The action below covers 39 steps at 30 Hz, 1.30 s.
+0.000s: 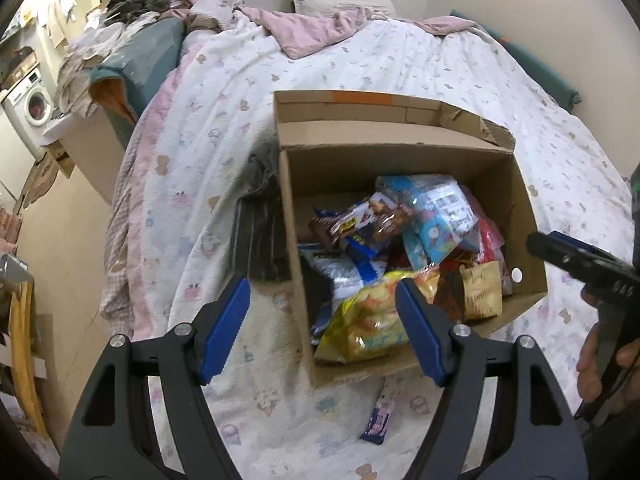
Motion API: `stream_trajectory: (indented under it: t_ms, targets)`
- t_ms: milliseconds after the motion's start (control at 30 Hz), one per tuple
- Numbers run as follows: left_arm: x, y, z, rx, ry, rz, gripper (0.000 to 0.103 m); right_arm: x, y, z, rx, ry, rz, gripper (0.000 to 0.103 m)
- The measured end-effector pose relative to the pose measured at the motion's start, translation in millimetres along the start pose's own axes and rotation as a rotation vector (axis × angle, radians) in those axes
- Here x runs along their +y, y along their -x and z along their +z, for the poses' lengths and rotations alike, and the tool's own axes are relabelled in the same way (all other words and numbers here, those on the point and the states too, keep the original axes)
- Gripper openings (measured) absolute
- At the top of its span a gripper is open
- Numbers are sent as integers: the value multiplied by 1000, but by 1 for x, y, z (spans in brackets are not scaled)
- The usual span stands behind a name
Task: Organize snacks
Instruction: 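Lower both held snacks into the box and open both tools, then withdraw both open tools from the box toward the last snacks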
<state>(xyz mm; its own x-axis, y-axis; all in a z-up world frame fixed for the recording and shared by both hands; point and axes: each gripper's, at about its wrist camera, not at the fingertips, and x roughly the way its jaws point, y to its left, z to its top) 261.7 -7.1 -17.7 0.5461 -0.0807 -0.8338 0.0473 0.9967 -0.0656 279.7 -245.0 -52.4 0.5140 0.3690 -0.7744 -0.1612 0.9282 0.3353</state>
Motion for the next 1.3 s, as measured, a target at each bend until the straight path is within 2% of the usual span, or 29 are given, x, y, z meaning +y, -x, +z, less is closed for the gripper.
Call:
stream_trajectory:
  t_ms: [233,433,567,633,733,900,1000,1067,1167,1300]
  targets:
    - [-1,15,-20,-12,0,10,72,0,23,-13,-26,-14,3,100]
    - [0,22,-39,13,19,-9,72,4,45,-35,-55,-20,-3,100]
    - [-11,29,-48,8,-14,-2,72,8,57,-48,-77,-17,-7,100]
    - [-16,31,-53,23,-31,-18,72,8,59,-56,-70,-25,-6,100]
    - [-11,32,-60,57,17,-52,72,3,64,-71,-63,-45,-2,100]
    - [-10,25,-82,89,58,-57,72,-5,65,-90,-28,-82,4,100]
    - [-15,13,-101,137,52,-64,72,-5,61,-98,2,-83,-36,100]
    - [-17,8,-111,161,50,-62,72,-8,53,-106,55,-92,-89,100]
    - [-16,-5,-125,197,46,-54,72,-13,47,-113,107,-122,-106,100]
    - [-11,-25,-136,249,53,-25,72,-17,46,-123,131,-133,-124,100]
